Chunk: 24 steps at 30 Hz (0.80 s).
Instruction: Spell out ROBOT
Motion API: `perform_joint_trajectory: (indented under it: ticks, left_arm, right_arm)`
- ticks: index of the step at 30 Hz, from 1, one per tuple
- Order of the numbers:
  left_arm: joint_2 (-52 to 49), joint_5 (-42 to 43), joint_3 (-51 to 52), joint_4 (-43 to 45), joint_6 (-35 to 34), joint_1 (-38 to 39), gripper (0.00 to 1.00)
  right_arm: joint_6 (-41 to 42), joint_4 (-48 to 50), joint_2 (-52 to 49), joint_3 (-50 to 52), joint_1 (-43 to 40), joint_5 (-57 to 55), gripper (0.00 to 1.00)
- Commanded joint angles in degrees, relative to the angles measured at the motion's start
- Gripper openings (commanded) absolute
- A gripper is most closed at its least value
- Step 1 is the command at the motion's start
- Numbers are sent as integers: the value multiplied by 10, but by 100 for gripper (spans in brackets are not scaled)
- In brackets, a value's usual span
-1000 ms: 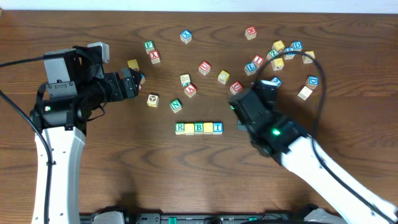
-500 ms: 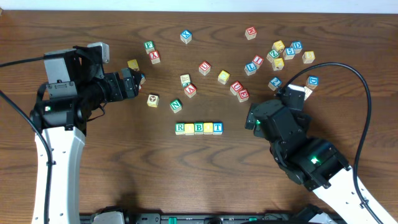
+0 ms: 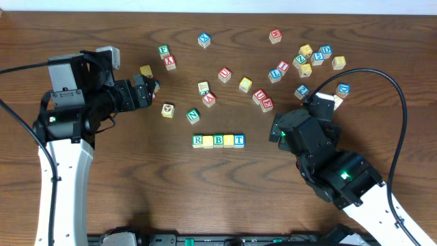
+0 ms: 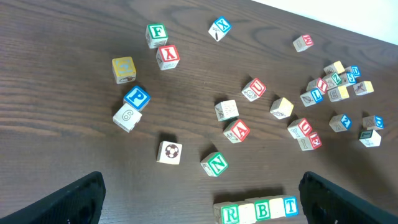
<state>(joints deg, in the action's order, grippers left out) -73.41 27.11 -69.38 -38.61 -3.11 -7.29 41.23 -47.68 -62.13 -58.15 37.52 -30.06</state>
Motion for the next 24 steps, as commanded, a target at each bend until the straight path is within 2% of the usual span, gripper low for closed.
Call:
perform_joint_trajectory:
  ticks: [1, 12, 19, 24]
  left_arm:
    - [0, 7, -14, 0, 5, -2, 98]
    - [0, 0, -14, 0, 6, -2, 98]
    - [28, -140, 6, -78, 5, 9, 98]
    - [122, -234, 101, -61, 5, 50, 98]
  right_arm:
    - [-2, -1, 1, -8, -3, -13, 99]
    - [-2, -1, 1, -8, -3, -13, 99]
    - [-2, -1, 1, -8, -3, -13, 99]
    - [-2, -1, 1, -8, -3, -13, 99]
